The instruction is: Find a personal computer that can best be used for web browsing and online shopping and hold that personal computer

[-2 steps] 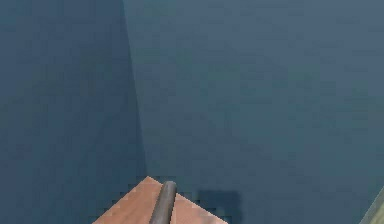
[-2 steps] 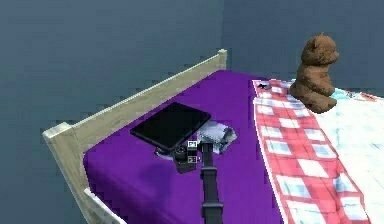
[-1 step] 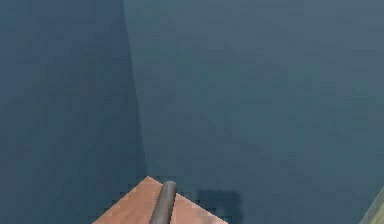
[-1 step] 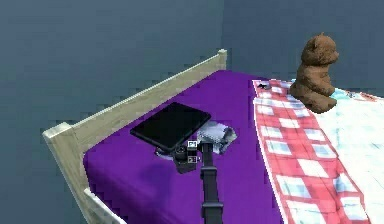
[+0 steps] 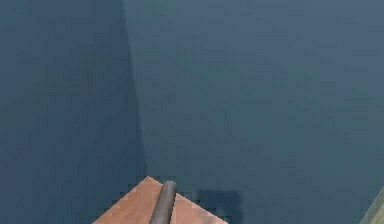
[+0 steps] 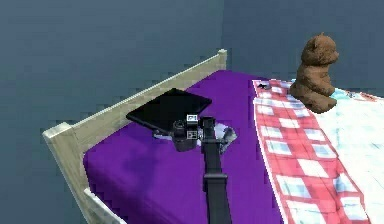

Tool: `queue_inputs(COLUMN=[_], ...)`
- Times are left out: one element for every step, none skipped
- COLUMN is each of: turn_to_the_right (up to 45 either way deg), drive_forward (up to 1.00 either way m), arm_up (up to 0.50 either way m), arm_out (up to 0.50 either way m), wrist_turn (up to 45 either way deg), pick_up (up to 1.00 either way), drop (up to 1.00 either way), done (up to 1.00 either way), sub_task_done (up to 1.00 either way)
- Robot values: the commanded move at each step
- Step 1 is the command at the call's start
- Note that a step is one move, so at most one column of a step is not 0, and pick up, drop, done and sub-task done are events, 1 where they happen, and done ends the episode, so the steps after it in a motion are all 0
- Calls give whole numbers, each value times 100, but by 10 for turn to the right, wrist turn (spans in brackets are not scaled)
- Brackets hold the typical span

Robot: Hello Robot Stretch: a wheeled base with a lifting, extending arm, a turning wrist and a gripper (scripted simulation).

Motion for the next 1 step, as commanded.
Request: queue_inputs(turn_to_the_right=[0], drive_forward=[0], arm_up=[0], arm_out=[0], wrist_turn=[0], pick_up=[0], drop=[0], done=[100], sub_task_done=[0])
